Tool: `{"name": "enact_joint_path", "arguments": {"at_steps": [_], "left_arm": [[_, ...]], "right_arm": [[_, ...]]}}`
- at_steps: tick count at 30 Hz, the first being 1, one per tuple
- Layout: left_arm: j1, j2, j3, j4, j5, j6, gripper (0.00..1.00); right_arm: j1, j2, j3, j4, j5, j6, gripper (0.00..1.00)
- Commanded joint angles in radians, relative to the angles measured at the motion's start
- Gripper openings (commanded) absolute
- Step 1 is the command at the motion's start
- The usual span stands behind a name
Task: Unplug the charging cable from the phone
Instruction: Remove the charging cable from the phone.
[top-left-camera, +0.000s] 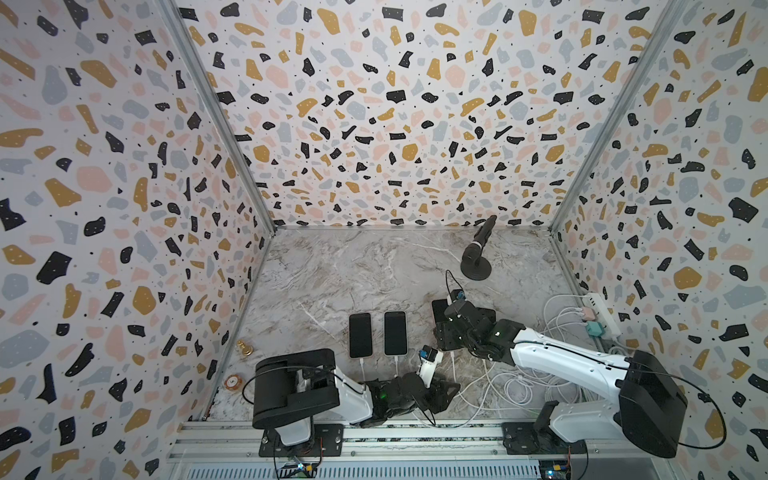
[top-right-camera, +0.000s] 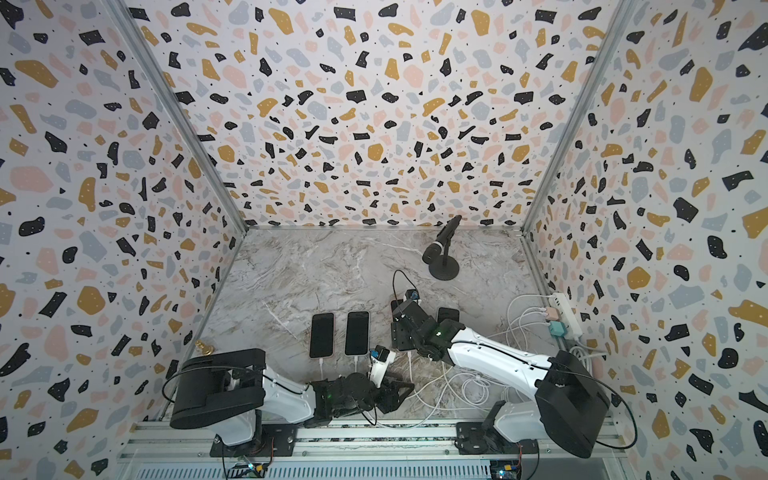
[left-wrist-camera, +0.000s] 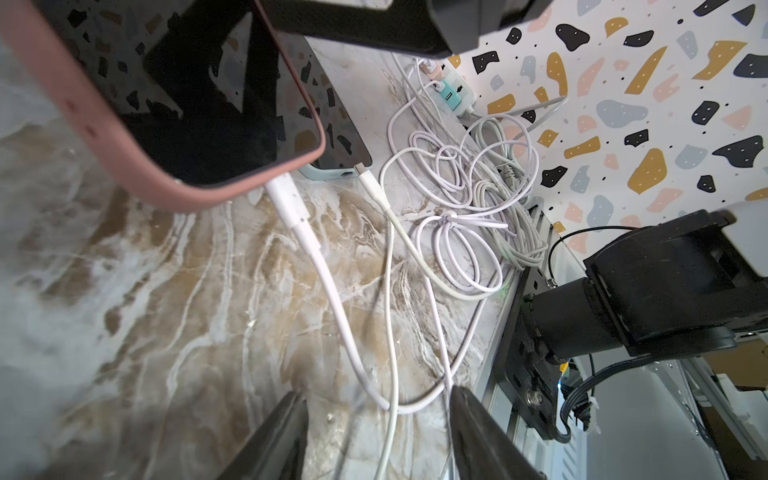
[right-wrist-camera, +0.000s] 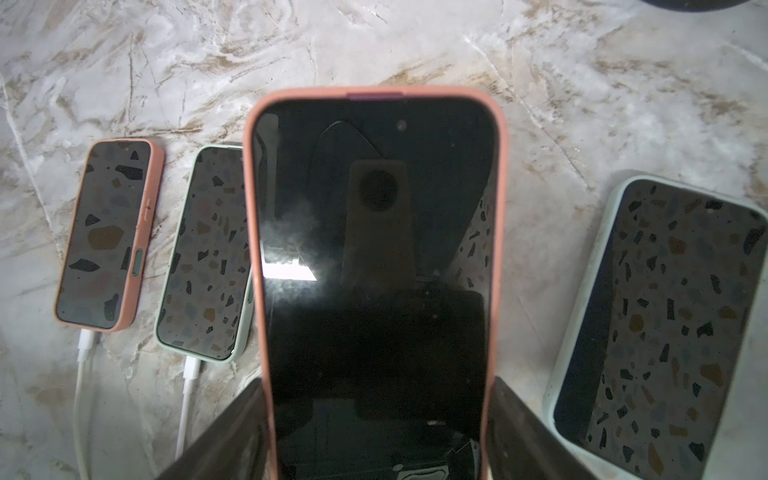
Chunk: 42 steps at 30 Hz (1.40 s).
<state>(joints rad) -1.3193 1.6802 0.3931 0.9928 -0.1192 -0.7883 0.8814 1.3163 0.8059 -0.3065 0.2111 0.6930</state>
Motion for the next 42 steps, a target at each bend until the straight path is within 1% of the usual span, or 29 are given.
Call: {"name": "enact_joint_path", "arguments": {"at_steps": [1, 4, 9, 14, 17, 20, 27, 32, 42], "left_arm": [[0.027, 0.026, 0.013, 0.079, 0.038, 0.008, 0.55], [0.035, 0.040, 0.019, 0.091, 0.060, 0.020, 0.52], [0.041, 0.051, 0.025, 0.093, 0.063, 0.044, 0.50], [0.047, 0.068, 0.029, 0.120, 0.077, 0.050, 0.48], [0.053, 0.075, 0.032, 0.130, 0.091, 0.049, 0.44], [0.057, 0.080, 0.035, 0.135, 0.095, 0.052, 0.43], [0.078, 0.078, 0.036, 0.169, 0.062, 0.065, 0.43], [0.089, 0.077, 0.064, 0.147, 0.080, 0.091, 0.41], [0.126, 0.072, 0.099, 0.126, 0.107, 0.106, 0.39]], "right_arm": [[0.004, -0.051, 0.005, 0.021, 0.016, -0.020, 0.00], [0.004, -0.056, -0.001, 0.039, -0.003, -0.028, 0.00], [0.005, -0.061, 0.000, 0.036, -0.004, -0.032, 0.00], [0.005, -0.062, 0.007, 0.024, -0.002, -0.038, 0.00], [0.005, -0.067, 0.006, 0.029, -0.006, -0.045, 0.00], [0.005, -0.075, 0.001, 0.027, -0.002, -0.045, 0.00], [0.005, -0.078, 0.000, 0.029, -0.005, -0.045, 0.00], [0.004, -0.086, 0.003, 0.015, -0.005, -0.055, 0.00], [0.005, -0.094, -0.017, 0.029, -0.027, -0.060, 0.00]]}}
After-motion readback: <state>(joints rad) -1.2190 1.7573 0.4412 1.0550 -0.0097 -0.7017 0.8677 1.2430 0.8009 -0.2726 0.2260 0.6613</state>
